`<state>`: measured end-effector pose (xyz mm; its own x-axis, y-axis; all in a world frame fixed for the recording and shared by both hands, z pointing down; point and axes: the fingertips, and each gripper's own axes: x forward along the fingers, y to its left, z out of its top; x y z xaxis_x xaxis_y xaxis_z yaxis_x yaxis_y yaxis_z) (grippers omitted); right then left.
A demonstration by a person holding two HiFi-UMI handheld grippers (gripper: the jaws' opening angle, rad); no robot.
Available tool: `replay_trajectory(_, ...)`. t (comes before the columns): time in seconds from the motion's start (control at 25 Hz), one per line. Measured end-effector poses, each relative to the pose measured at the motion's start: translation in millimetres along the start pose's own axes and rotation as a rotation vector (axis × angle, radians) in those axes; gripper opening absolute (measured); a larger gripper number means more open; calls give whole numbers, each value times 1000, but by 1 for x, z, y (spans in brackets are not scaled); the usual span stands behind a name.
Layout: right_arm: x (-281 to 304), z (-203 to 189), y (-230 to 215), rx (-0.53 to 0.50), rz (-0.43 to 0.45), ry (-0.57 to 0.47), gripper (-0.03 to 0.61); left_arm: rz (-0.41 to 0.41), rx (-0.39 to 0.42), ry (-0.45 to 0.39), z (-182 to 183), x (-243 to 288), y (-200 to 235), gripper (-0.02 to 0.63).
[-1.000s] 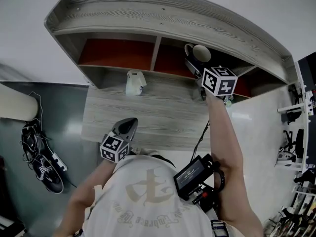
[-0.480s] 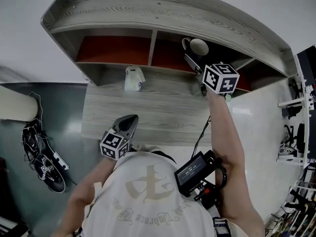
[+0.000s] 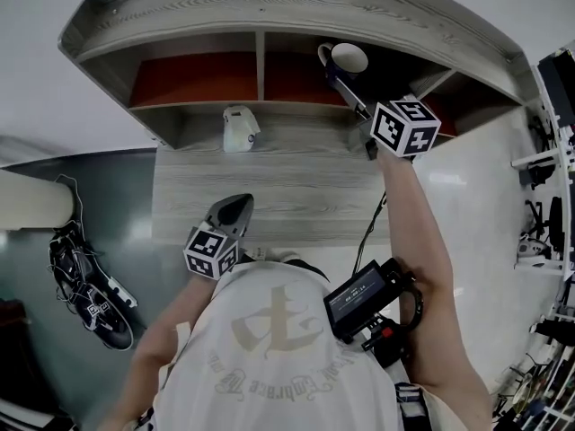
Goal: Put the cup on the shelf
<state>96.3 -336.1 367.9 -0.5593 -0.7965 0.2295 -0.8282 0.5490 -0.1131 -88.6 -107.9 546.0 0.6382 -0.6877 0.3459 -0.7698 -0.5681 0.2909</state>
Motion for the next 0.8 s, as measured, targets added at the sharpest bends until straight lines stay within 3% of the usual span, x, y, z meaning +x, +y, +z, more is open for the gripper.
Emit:
replay_trajectory(0.36,-38,-12,13,-1,50,-26,300,-37,23,4,3,4,-16,2)
replay_trajectory(0.8,-94,-42,8,80,58,-101,81,-99,64,-26,28,17,-36,2)
